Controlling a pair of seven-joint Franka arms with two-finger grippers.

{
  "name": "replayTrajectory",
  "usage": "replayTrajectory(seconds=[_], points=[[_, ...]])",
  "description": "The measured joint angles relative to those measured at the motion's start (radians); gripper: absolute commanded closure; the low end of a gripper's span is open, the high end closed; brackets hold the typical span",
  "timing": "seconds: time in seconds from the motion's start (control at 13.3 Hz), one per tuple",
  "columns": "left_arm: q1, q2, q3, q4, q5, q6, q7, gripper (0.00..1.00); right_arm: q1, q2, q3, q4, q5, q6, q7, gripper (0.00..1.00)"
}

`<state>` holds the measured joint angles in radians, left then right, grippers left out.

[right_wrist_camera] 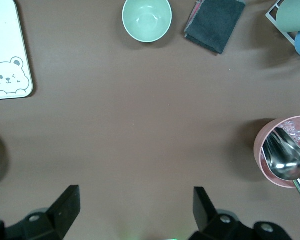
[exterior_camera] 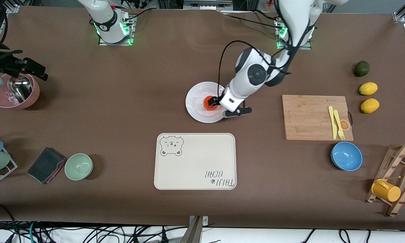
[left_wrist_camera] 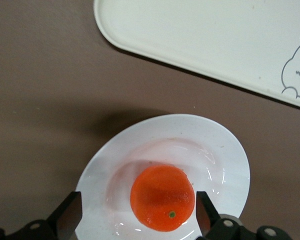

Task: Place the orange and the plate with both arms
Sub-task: 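Lower the orange onto the plate and open the left gripper, then withdraw the left gripper while the right gripper reaches toward the plate rim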

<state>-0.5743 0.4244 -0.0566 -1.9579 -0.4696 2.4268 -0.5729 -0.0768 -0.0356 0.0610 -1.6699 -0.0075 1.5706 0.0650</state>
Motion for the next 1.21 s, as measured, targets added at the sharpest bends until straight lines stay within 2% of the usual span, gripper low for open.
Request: replayTrajectory(seconds=[0.23,0.53,0.75,0.98,1.21], points=[[0.124,-0.108,0.009,0.002,0.034,-0.156,0.052,0.0,0.0,0.001,0.0,0.0,0.0,-0.005,-0.002,0.0],[0.248,-0.248,0.015,0.003,0.262,-0.35,0.132,0.0,0.004,0.008,0.005,-0.003,0.004,-0.058,-0.004,0.0],[0.314,-0.333,0.021,0.003,0.376,-0.454,0.22,0.0,0.032,0.05,0.031,-0.01,0.037,-0.095,-0.005,0.0],[0.357,-0.408,0.132,0.013,0.398,-0.519,0.43,0.0,0.074,0.139,0.044,-0.016,0.129,-0.081,-0.003,0.0],[0.384,-0.446,0.222,0.089,0.398,-0.686,0.528,0.0,0.108,0.237,0.045,-0.018,0.216,-0.002,-0.003,0.0]])
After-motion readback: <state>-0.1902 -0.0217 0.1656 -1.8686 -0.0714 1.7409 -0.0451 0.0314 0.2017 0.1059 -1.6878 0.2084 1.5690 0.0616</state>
